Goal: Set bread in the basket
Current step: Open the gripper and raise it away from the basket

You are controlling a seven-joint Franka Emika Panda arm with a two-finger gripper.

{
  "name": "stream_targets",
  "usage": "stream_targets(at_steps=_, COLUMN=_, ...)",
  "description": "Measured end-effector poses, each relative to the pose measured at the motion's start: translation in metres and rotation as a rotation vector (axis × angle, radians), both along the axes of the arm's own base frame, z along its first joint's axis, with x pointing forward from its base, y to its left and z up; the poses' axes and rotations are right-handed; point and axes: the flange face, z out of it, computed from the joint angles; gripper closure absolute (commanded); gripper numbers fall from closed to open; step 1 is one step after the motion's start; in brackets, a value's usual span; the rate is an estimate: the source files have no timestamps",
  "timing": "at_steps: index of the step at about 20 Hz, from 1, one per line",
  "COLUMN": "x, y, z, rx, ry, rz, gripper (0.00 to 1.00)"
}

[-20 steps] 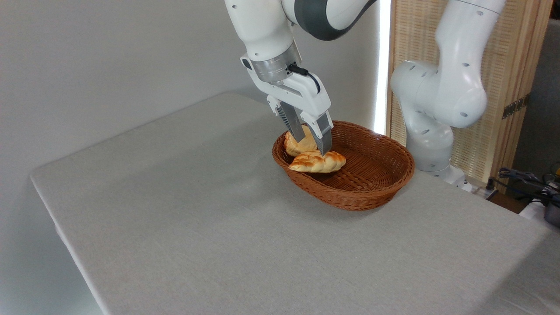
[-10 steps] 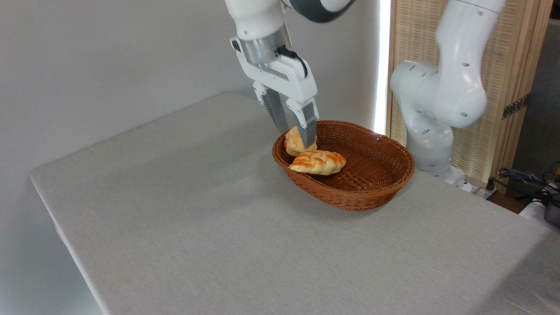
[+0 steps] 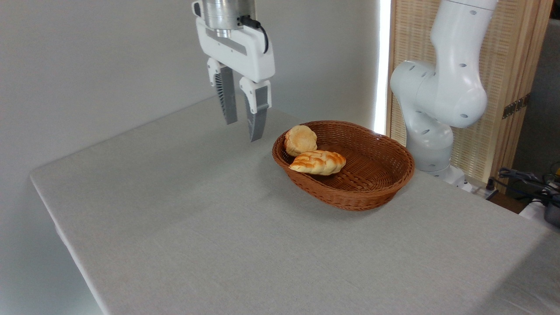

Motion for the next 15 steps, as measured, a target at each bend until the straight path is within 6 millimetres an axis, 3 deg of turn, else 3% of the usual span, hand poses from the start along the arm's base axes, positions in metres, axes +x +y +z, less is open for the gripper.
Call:
stream_targets(at_steps=8, x=0.054, y=0.0, z=0.014, rx=-0.011, ry=-0.027, rz=0.058, gripper=0.0)
stream_targets(at_steps=15, x=0.076, y=-0.003, z=0.017, rx=-0.015, ry=-0.034, rz=0.094, gripper=0.0)
